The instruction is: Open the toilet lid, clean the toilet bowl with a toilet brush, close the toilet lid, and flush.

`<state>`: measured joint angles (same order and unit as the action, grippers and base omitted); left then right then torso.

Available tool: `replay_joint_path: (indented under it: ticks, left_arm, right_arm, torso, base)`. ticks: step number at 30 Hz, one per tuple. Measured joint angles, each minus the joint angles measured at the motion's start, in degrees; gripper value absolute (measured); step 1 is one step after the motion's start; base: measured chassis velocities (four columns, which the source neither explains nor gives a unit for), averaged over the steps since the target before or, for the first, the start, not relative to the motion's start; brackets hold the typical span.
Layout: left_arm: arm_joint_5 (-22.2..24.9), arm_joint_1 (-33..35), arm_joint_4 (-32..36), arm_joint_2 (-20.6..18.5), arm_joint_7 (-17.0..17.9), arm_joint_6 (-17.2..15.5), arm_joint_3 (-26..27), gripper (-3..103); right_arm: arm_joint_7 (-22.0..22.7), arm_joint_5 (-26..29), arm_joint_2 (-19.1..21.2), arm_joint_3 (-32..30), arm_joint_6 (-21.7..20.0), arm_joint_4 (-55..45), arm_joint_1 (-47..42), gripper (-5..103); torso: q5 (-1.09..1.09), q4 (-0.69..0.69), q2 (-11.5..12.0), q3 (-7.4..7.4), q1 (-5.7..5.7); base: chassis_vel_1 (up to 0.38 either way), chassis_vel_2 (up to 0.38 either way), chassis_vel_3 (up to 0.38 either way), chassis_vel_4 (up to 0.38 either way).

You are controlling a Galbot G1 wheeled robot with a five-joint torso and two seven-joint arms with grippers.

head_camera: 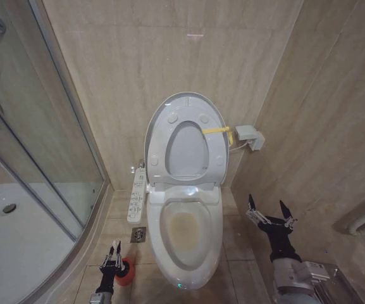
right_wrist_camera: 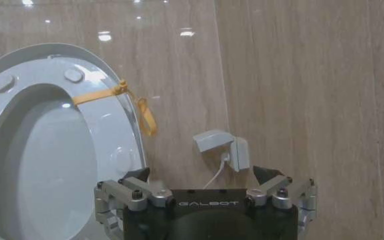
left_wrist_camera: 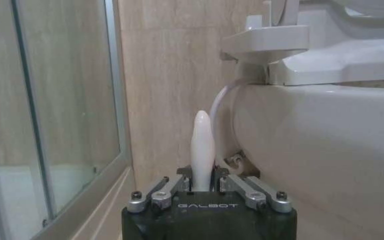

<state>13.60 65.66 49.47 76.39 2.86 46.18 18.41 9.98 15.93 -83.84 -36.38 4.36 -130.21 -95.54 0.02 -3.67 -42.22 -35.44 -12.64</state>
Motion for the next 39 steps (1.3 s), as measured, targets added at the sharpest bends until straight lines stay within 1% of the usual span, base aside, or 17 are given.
replay_joint_path:
  ticks: [4,5,6,8,9,15,16,19,22,23,24,29,30,31,32,36,39]
  left_arm:
    - [-0.1,1.1,2.4,-0.3,1.4,-3.1,-0.4,20]
    - [-0.1,1.4,3.0,-0.3,1.5,-3.5,-0.5,20]
    - [-0.2,1.6,4.1,-0.4,1.8,-3.9,-0.4,20]
    - [-0.2,1.9,4.7,-0.5,2.1,-4.2,-0.4,20]
    - [-0.3,2.5,5.8,-0.5,2.5,-4.9,-0.4,40]
    - [-1.9,7.0,15.0,-0.8,5.5,-8.2,0.4,40]
    - [-3.1,8.3,17.5,-0.9,6.6,-8.4,0.8,67]
    - [-4.9,10.1,20.9,-0.9,7.7,-8.6,1.7,67]
    - [-6.4,13.9,27.7,-1.3,8.6,-9.9,3.1,67]
    - [-6.7,15.1,30.4,-1.5,8.8,-10.7,3.6,93]
    - [-6.7,15.1,30.4,-1.5,8.8,-10.7,3.6,93]
    - [-7.5,21.8,45.2,-2.3,9.2,-15.8,6.3,93]
    - [-7.5,21.8,45.2,-2.3,9.2,-15.8,6.3,93]
    - [-8.0,23.7,49.3,-2.5,9.2,-17.0,7.0,100]
    - [-8.8,25.2,52.1,-2.6,9.2,-17.6,7.8,100]
    - [-10.8,30.0,60.9,-2.8,8.9,-18.7,10.5,100]
    - [-10.7,31.9,64.3,-2.8,9.0,-19.9,11.6,100]
  right_arm:
    - [0.0,0.0,0.0,0.0,0.0,0.0,0.0,100]
    - [0.0,0.0,0.0,0.0,0.0,0.0,0.0,100]
    - [0.0,0.0,0.0,0.0,0.0,0.0,0.0,100]
    - [0.0,0.0,0.0,0.0,0.0,0.0,0.0,100]
    - [0.0,0.0,0.0,0.0,0.0,0.0,0.0,100]
    - [0.0,0.0,0.0,0.0,0.0,0.0,0.0,100]
    - [0.0,0.0,0.0,0.0,0.0,0.0,0.0,100]
    - [0.0,0.0,0.0,0.0,0.0,0.0,0.0,100]
    - [0.0,0.0,0.0,0.0,0.0,0.0,0.0,100]
    - [0.0,0.0,0.0,0.0,0.0,0.0,0.0,100]
    - [0.0,0.0,0.0,0.0,0.0,0.0,0.0,100]
    - [0.0,0.0,0.0,0.0,0.0,0.0,0.0,100]
    - [0.0,0.0,0.0,0.0,0.0,0.0,0.0,100]
    - [0.0,0.0,0.0,0.0,0.0,0.0,0.0,100]
    - [0.0,0.0,0.0,0.0,0.0,0.0,0.0,100]
    - [0.0,0.0,0.0,0.0,0.0,0.0,0.0,100]
    - [0.0,0.0,0.0,0.0,0.0,0.0,0.0,100]
  torso:
    - [-0.02,0.00,0.0,-0.01,0.00]
    - [-0.05,0.07,0.0,-0.02,-0.01]
    - [-0.03,0.00,0.0,-0.01,0.00]
    - [-0.01,0.00,0.0,0.00,0.00]
    - [-0.02,0.00,0.0,-0.01,0.00]
    - [-0.02,0.01,0.0,-0.01,0.00]
    - [-0.02,0.02,0.0,-0.01,0.00]
    - [-0.02,0.01,0.0,0.00,0.00]
    - [-0.02,0.02,0.0,-0.01,0.00]
    - [-0.02,0.01,0.0,-0.01,0.00]
    - [-0.02,0.01,0.0,-0.01,0.00]
    - [-0.03,0.01,0.0,-0.01,-0.01]
    - [-0.03,0.01,0.0,-0.01,-0.01]
    - [-0.02,0.00,0.0,0.00,0.00]
    - [0.00,0.01,0.0,0.00,0.00]
    - [-0.01,0.01,0.0,0.00,0.00]
    - [-0.02,0.01,0.0,0.00,0.00]
  base:
    - [0.000,0.000,0.000,0.000]
    - [0.000,0.000,0.000,0.000]
    - [0.000,0.000,0.000,0.000]
    - [0.000,0.000,0.000,0.000]
    - [0.000,0.000,0.000,0.000]
    - [0.000,0.000,0.000,0.000]
    - [0.000,0.000,0.000,0.000]
    - [0.000,0.000,0.000,0.000]
    - [0.000,0.000,0.000,0.000]
    - [0.000,0.000,0.000,0.000]
    - [0.000,0.000,0.000,0.000]
    - [0.000,0.000,0.000,0.000]
    - [0.000,0.000,0.000,0.000]
    - [0.000,0.000,0.000,0.000]
    - [0.000,0.000,0.000,0.000]
    - [0.000,0.000,0.000,0.000]
    - [0.000,0.000,0.000,0.000]
